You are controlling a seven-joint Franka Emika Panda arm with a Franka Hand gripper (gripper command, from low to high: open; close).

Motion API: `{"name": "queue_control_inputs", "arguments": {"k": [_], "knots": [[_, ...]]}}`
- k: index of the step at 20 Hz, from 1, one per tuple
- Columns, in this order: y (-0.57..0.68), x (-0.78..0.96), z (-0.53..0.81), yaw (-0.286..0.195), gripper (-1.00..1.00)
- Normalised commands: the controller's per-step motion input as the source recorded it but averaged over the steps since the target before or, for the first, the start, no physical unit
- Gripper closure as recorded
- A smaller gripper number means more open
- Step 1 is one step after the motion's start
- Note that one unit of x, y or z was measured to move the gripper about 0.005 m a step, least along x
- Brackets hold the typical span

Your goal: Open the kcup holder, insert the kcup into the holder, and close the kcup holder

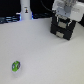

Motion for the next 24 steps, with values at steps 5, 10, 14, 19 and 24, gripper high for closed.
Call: {"name": "queue_control_inputs", "arguments": {"k": [5, 10, 14, 19, 24], "knots": [[-0.26, 0.95, 0.14, -0.042, 1.00], [-0.31, 0.96, 0.10, -0.054, 1.00], [-0.34, 0.96, 0.18, -0.058, 1.00], [-0.36, 0.95, 0.19, -0.059, 1.00], [-0.38, 0.93, 0.19, -0.054, 1.00]]}}
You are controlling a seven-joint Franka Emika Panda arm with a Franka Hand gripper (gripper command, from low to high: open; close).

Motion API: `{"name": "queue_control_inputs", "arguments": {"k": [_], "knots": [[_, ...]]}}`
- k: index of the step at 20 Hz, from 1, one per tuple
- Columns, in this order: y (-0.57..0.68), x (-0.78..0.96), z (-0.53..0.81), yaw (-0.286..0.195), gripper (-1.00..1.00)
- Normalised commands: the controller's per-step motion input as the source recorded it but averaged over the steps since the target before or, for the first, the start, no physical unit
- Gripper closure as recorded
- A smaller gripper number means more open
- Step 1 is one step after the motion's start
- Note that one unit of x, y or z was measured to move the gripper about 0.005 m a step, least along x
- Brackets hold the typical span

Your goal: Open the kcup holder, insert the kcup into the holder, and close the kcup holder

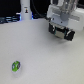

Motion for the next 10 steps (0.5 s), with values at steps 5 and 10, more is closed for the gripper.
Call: {"name": "queue_control_inputs", "arguments": {"k": [5, 10], "knots": [[-0.39, 0.91, 0.14, -0.054, 1.00], [-0.42, 0.85, 0.07, -0.055, 1.00]]}}
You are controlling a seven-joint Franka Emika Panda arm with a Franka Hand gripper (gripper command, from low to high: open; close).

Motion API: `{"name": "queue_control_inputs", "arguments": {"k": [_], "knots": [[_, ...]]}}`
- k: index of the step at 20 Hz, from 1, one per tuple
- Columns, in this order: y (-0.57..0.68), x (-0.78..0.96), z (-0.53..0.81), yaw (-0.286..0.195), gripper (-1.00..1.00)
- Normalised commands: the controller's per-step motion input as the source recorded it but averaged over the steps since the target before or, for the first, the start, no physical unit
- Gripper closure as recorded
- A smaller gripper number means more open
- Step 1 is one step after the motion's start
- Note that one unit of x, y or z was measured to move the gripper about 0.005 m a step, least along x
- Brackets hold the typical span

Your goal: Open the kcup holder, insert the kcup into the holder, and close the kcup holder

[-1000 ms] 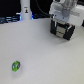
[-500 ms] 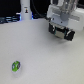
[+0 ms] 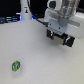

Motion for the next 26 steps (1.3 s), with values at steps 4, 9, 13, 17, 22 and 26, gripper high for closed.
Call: {"name": "queue_control_inputs", "arguments": {"k": [4, 9, 13, 17, 22, 26], "knots": [[-0.19, 0.37, 0.06, -0.008, -1.00], [-0.22, 0.24, 0.23, -0.077, -1.00], [-0.45, 0.36, 0.34, -0.140, -1.00], [-0.59, 0.35, 0.27, -0.181, -1.00], [-0.65, 0.28, 0.15, -0.202, -1.00], [-0.70, 0.21, 0.11, -0.196, -1.00]]}}
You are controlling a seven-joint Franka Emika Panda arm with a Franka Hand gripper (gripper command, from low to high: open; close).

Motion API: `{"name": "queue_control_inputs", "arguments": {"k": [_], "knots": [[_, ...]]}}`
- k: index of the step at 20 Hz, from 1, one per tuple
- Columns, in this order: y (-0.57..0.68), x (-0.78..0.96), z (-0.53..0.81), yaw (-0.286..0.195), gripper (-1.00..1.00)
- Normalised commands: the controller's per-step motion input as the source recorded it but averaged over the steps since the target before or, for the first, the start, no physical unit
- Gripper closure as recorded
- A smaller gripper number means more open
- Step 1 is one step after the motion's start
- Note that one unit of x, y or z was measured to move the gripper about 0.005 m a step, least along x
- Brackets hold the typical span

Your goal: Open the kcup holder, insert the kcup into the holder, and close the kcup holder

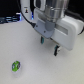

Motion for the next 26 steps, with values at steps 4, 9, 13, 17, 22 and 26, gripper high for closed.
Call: {"name": "queue_control_inputs", "arguments": {"k": [4, 9, 13, 17, 22, 26], "knots": [[-0.71, 0.11, 0.07, -0.198, -1.00], [-0.71, 0.06, 0.01, -0.203, -1.00], [-0.68, 0.12, 0.00, -0.212, -1.00], [-0.56, 0.29, 0.00, -0.211, -1.00], [-0.40, 0.45, -0.01, -0.184, -1.00], [-0.33, 0.40, -0.09, -0.160, -1.00]]}}
